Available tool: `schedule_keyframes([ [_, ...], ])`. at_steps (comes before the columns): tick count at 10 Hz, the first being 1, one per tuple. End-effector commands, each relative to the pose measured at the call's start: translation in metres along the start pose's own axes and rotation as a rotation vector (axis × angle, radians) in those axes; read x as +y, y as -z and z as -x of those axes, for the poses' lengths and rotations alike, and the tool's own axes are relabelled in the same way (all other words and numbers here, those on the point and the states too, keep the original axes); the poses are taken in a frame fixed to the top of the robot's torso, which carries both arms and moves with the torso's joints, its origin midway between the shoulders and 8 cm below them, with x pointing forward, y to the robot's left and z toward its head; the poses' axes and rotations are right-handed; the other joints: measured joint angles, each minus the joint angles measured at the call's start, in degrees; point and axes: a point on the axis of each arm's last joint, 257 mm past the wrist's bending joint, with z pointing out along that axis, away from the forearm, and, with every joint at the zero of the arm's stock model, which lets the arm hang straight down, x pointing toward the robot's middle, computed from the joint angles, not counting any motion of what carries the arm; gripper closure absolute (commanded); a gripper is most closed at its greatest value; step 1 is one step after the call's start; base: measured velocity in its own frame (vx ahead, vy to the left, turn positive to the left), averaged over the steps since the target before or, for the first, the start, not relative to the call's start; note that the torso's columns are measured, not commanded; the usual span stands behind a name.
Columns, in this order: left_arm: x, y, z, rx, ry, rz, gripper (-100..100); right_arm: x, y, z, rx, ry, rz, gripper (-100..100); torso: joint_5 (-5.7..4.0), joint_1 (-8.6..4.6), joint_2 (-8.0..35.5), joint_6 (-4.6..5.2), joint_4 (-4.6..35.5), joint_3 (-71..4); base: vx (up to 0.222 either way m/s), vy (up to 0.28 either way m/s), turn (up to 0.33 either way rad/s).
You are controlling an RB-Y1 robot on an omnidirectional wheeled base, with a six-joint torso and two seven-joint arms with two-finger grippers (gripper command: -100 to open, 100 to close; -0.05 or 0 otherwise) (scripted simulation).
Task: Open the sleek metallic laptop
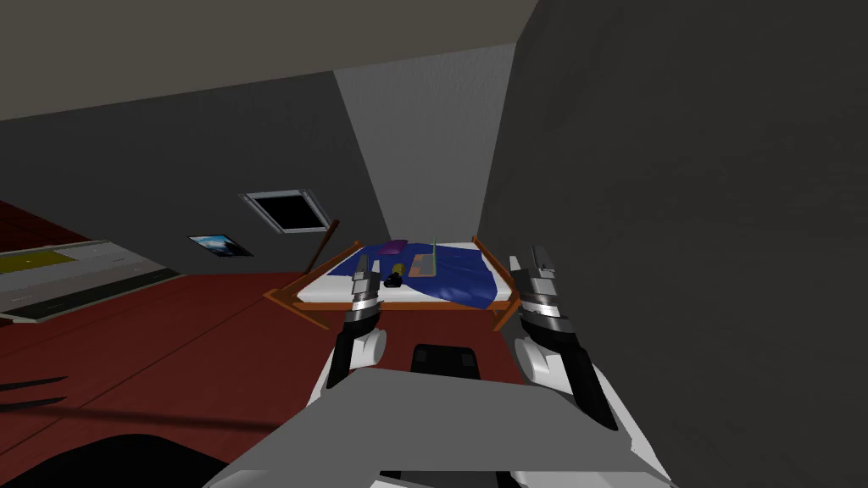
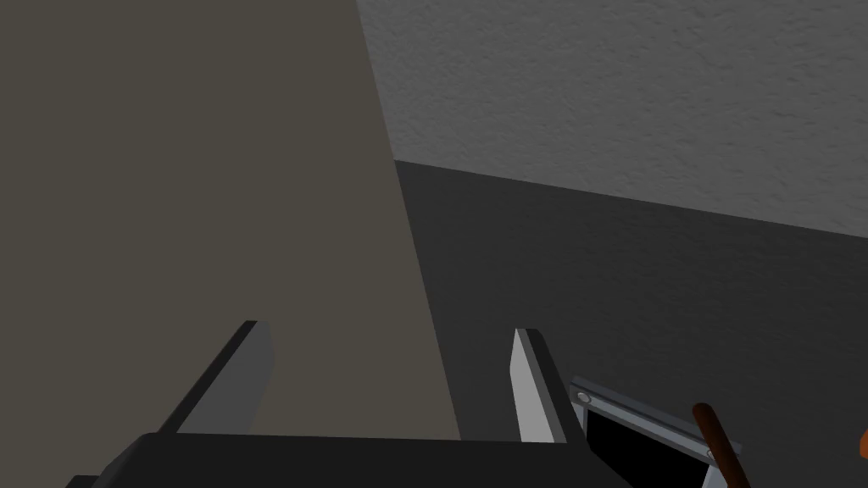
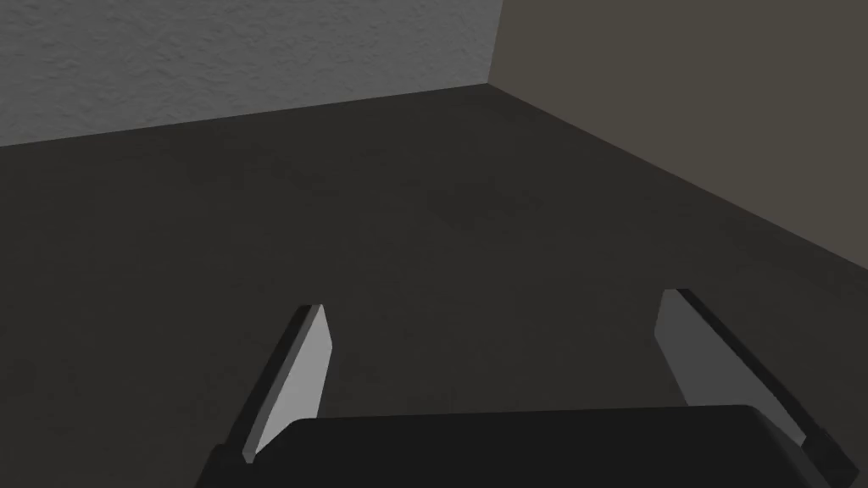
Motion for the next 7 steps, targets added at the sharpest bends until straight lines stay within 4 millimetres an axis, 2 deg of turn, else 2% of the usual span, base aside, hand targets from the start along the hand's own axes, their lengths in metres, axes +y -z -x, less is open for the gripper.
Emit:
schedule_keyframes([
  [1, 0.0000, 0.0000, 0.0000, 0.000, 0.000, 0.000, 0, 0.0000, 0.0000, 0.0000, 0.000, 0.000, 0.000, 0, 0.00, 0.00, 2.32, 0.00, 2.35, -4.67, 0.000, 0.000, 0.000],
  [7, -0.0002, 0.0000, 0.0000, 0.000, 0.000, 0.000, 0, 0.0002, 0.0000, 0.0000, 0.000, 0.000, 0.000, 0, 0.00, 0.00, 26.93, 0.00, 26.91, -53.81, 0.000, 0.000, 0.000],
])
